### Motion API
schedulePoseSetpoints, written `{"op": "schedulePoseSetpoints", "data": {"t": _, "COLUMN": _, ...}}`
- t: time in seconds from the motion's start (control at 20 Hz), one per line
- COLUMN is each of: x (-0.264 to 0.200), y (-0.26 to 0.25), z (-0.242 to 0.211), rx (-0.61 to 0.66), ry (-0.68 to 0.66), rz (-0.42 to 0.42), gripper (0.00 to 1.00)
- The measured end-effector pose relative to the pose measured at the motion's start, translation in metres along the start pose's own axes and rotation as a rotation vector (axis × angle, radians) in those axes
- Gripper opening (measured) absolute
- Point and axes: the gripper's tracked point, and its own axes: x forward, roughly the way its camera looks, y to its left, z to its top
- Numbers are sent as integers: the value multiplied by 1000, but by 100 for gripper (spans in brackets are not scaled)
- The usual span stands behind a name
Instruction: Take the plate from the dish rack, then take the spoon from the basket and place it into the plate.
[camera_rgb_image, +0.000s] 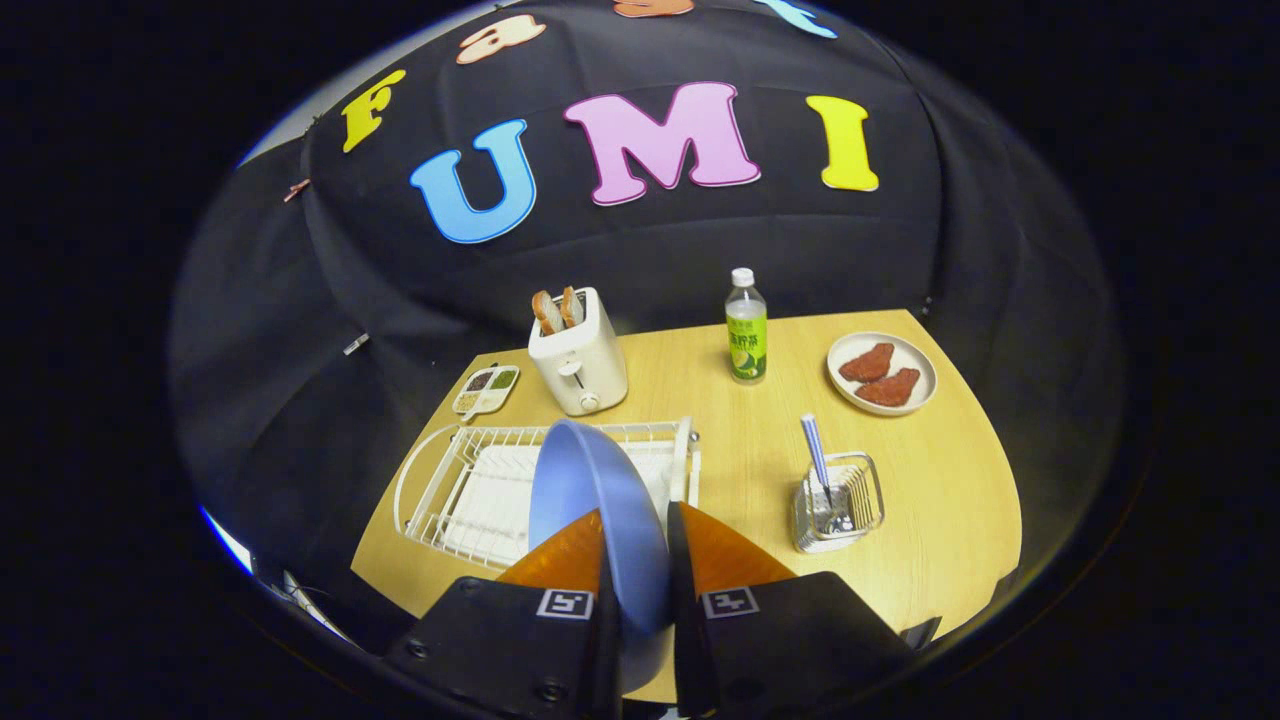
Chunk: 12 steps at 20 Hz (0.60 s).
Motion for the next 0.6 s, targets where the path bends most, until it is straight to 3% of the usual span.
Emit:
{"op": "schedulePoseSetpoints", "data": {"t": 0.35, "x": -54, "y": -91, "z": -75, "rx": 125, "ry": 77, "rz": 79, "gripper": 24}}
{"op": "schedulePoseSetpoints", "data": {"t": 0.6, "x": -29, "y": -149, "z": -129, "rx": 172, "ry": 179, "rz": 115, "gripper": 25}}
